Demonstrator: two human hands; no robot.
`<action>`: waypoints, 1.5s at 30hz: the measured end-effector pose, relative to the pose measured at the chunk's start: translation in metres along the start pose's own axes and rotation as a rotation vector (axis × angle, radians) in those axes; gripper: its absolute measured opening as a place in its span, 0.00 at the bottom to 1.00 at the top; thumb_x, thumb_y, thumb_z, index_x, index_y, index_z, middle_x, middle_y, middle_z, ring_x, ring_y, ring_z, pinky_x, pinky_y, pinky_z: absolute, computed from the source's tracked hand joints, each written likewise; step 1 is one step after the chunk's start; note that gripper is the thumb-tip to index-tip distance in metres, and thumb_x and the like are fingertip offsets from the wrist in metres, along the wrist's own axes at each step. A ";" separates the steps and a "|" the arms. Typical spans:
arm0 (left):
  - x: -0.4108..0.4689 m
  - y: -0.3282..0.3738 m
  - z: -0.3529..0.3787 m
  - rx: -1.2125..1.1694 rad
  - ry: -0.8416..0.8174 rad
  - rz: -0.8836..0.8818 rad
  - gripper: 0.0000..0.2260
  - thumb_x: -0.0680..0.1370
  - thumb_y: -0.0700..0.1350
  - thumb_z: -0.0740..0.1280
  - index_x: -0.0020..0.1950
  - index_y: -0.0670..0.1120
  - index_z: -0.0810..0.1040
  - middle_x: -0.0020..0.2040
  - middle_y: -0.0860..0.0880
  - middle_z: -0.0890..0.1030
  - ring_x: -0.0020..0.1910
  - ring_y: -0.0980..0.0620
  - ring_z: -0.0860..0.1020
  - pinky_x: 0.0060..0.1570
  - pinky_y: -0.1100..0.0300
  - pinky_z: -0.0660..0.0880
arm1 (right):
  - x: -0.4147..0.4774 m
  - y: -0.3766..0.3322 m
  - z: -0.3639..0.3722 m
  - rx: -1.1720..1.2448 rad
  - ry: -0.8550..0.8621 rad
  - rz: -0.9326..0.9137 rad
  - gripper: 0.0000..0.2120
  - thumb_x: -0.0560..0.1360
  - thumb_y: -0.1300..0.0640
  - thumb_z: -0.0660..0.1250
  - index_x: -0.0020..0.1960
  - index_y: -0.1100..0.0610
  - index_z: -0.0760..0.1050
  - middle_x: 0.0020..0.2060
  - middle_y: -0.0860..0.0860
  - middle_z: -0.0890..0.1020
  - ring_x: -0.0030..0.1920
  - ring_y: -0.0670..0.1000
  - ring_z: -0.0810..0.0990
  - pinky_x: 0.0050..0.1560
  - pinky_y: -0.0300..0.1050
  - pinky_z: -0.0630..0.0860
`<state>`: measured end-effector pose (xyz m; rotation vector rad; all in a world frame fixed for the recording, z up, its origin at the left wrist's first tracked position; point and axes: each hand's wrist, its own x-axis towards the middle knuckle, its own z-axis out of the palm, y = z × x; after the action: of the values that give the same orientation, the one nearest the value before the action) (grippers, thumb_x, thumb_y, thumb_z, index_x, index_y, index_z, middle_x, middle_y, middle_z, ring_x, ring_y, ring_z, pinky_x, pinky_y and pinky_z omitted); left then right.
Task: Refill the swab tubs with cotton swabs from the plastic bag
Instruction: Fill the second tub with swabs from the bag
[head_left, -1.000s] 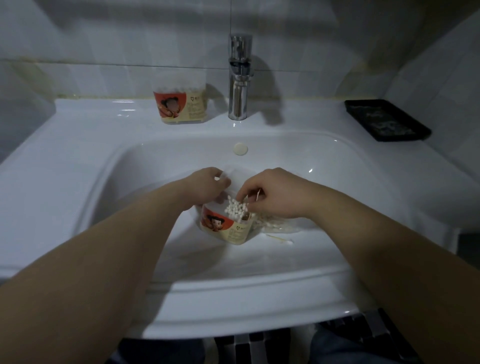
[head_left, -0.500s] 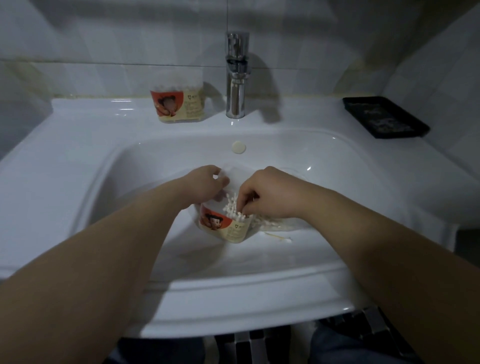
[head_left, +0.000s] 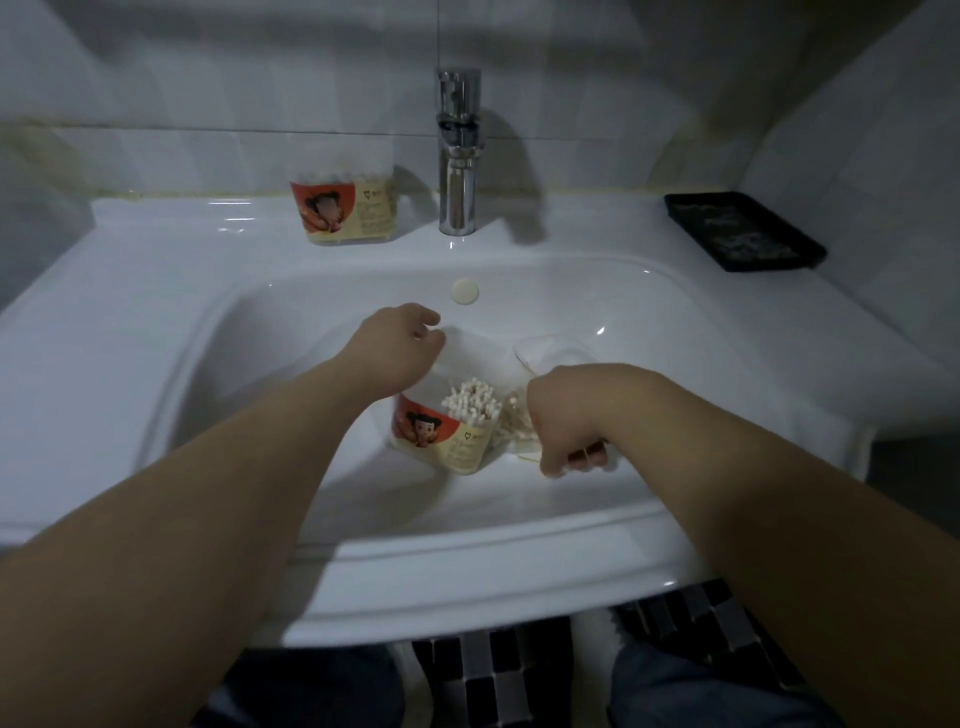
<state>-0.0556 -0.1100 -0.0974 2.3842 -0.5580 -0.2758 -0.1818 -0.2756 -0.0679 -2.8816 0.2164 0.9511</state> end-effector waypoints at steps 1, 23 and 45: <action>-0.001 0.001 0.000 -0.002 0.006 0.017 0.18 0.83 0.50 0.63 0.73 0.48 0.74 0.68 0.47 0.78 0.64 0.46 0.76 0.61 0.57 0.70 | 0.001 -0.002 0.002 -0.024 -0.017 0.013 0.10 0.71 0.61 0.75 0.32 0.60 0.79 0.28 0.54 0.84 0.24 0.51 0.80 0.37 0.44 0.81; -0.027 0.043 0.006 -0.730 -0.257 0.118 0.15 0.85 0.51 0.61 0.61 0.44 0.82 0.52 0.44 0.87 0.53 0.49 0.85 0.59 0.51 0.80 | -0.007 0.010 -0.025 0.819 0.509 -0.171 0.03 0.73 0.62 0.67 0.41 0.61 0.78 0.28 0.52 0.82 0.24 0.49 0.76 0.26 0.42 0.69; -0.016 0.083 0.003 -0.744 -0.157 -0.108 0.07 0.84 0.41 0.60 0.59 0.45 0.77 0.47 0.45 0.86 0.42 0.49 0.85 0.47 0.55 0.80 | 0.021 0.026 -0.012 0.086 0.251 -0.085 0.08 0.75 0.56 0.68 0.39 0.49 0.81 0.34 0.43 0.79 0.38 0.48 0.78 0.35 0.37 0.70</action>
<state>-0.0969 -0.1611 -0.0447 1.6779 -0.3155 -0.6046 -0.1626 -0.3048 -0.0724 -2.8971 0.1475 0.5515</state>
